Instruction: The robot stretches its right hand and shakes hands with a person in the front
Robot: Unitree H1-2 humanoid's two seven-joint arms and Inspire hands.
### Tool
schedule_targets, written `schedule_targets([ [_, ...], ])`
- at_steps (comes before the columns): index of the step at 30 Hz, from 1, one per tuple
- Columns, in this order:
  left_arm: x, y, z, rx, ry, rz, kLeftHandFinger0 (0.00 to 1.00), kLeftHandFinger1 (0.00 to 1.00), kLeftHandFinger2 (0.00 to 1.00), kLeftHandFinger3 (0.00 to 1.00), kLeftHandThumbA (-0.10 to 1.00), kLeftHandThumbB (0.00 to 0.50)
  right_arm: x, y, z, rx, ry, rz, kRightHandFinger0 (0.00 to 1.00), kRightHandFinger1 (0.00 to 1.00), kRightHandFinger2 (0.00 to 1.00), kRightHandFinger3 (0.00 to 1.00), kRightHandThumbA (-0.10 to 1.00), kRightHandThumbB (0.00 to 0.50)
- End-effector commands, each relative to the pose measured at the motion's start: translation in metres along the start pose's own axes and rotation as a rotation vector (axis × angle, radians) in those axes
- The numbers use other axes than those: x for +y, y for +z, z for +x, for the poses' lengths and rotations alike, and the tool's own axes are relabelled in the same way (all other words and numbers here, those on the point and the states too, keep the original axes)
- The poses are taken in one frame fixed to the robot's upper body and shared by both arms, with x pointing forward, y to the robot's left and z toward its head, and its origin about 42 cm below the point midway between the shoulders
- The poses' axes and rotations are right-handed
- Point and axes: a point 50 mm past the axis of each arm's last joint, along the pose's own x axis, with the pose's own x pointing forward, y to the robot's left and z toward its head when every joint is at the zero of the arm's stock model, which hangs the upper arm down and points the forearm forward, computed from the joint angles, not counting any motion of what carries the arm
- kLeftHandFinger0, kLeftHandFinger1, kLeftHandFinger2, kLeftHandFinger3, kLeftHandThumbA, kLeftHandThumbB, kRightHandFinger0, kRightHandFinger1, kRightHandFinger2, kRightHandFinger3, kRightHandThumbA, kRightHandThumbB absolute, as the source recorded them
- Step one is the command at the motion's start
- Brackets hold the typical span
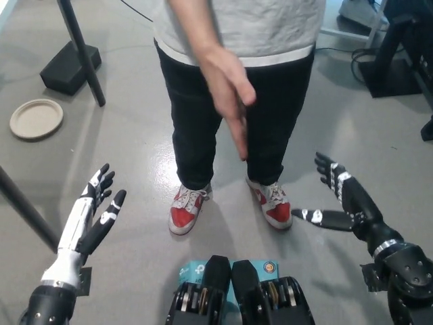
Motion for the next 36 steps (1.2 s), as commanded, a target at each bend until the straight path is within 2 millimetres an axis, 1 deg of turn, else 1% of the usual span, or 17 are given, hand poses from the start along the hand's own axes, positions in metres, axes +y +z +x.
schedule_targets([
  [1,0.004,0.005,-0.002,-0.057,0.016,0.012,1.00,1.00,1.00,1.00,0.79,0.126,0.002,0.042,0.003,-0.114,0.012,0.099,1.00,1.00,1.00,1.00,1.00,0.320],
  [2,0.004,0.005,-0.002,-0.057,0.016,0.012,1.00,1.00,1.00,1.00,0.79,0.126,0.002,0.043,0.002,-0.112,0.012,0.100,1.00,1.00,1.00,1.00,1.00,0.321],
  [3,0.004,0.002,-0.006,-0.051,0.015,0.018,1.00,1.00,1.00,1.00,0.79,0.113,0.010,0.088,0.001,-0.197,0.010,0.058,1.00,1.00,1.00,1.00,1.00,0.361],
  [5,0.004,0.001,-0.006,-0.049,0.014,0.018,1.00,1.00,1.00,1.00,0.80,0.112,0.011,0.096,0.000,-0.207,0.009,0.049,1.00,1.00,1.00,1.00,1.00,0.362],
  [6,0.002,0.001,-0.007,-0.049,0.019,0.022,1.00,1.00,1.00,1.00,0.79,0.105,0.014,0.123,0.000,-0.272,0.015,-0.033,1.00,1.00,1.00,1.00,1.00,0.379],
  [8,0.002,-0.002,-0.009,-0.049,0.021,0.023,1.00,1.00,1.00,1.00,0.79,0.104,0.016,0.142,0.004,-0.313,0.028,-0.075,1.00,1.00,1.00,1.00,1.00,0.390],
  [12,0.002,-0.002,-0.009,-0.050,0.021,0.025,1.00,1.00,1.00,1.00,0.79,0.106,0.016,0.146,0.003,-0.309,0.028,-0.078,1.00,1.00,1.00,1.00,1.00,0.393],
  [13,0.003,-0.002,-0.010,-0.047,0.023,0.022,1.00,1.00,1.00,1.00,0.80,0.113,0.021,0.158,0.007,-0.331,0.040,-0.083,1.00,1.00,1.00,1.00,1.00,0.401],
  [14,0.005,-0.002,-0.012,-0.042,0.027,0.016,1.00,1.00,1.00,1.00,0.80,0.111,0.032,0.181,0.014,-0.362,0.060,-0.107,1.00,1.00,1.00,1.00,1.00,0.412],
  [17,0.005,-0.002,-0.012,-0.039,0.030,0.011,1.00,1.00,1.00,1.00,0.81,0.120,0.042,0.198,0.028,-0.367,0.077,-0.148,1.00,1.00,1.00,1.00,1.00,0.427],
  [21,0.004,-0.003,-0.013,-0.045,0.033,0.015,1.00,1.00,1.00,1.00,0.81,0.122,0.051,0.208,0.045,-0.355,0.113,-0.135,1.00,1.00,1.00,1.00,1.00,0.419],
  [25,0.004,-0.002,-0.013,-0.046,0.033,0.003,1.00,1.00,1.00,1.00,0.80,0.123,0.062,0.215,0.067,-0.323,0.132,-0.168,1.00,1.00,1.00,1.00,1.00,0.464],
  [28,0.004,-0.003,-0.013,-0.045,0.034,0.003,1.00,1.00,1.00,1.00,0.81,0.127,0.068,0.213,0.086,-0.280,0.138,-0.199,1.00,1.00,1.00,1.00,1.00,0.447],
  [31,0.003,-0.003,-0.014,-0.040,0.033,-0.004,1.00,1.00,1.00,1.00,0.81,0.129,0.070,0.212,0.095,-0.259,0.140,-0.208,1.00,1.00,1.00,1.00,1.00,0.446],
  [32,0.003,-0.002,-0.013,-0.044,0.033,-0.002,1.00,1.00,1.00,1.00,0.81,0.127,0.071,0.212,0.101,-0.243,0.143,-0.205,1.00,1.00,1.00,1.00,1.00,0.431],
  [34,0.004,0.000,-0.012,-0.052,0.031,0.013,1.00,1.00,1.00,1.00,0.80,0.117,0.071,0.212,0.111,-0.222,0.145,-0.198,1.00,1.00,1.00,1.00,1.00,0.444],
  [36,0.004,0.000,-0.012,-0.052,0.031,0.013,1.00,1.00,1.00,1.00,0.80,0.117,0.071,0.212,0.112,-0.222,0.146,-0.198,1.00,1.00,1.00,1.00,1.00,0.445],
])
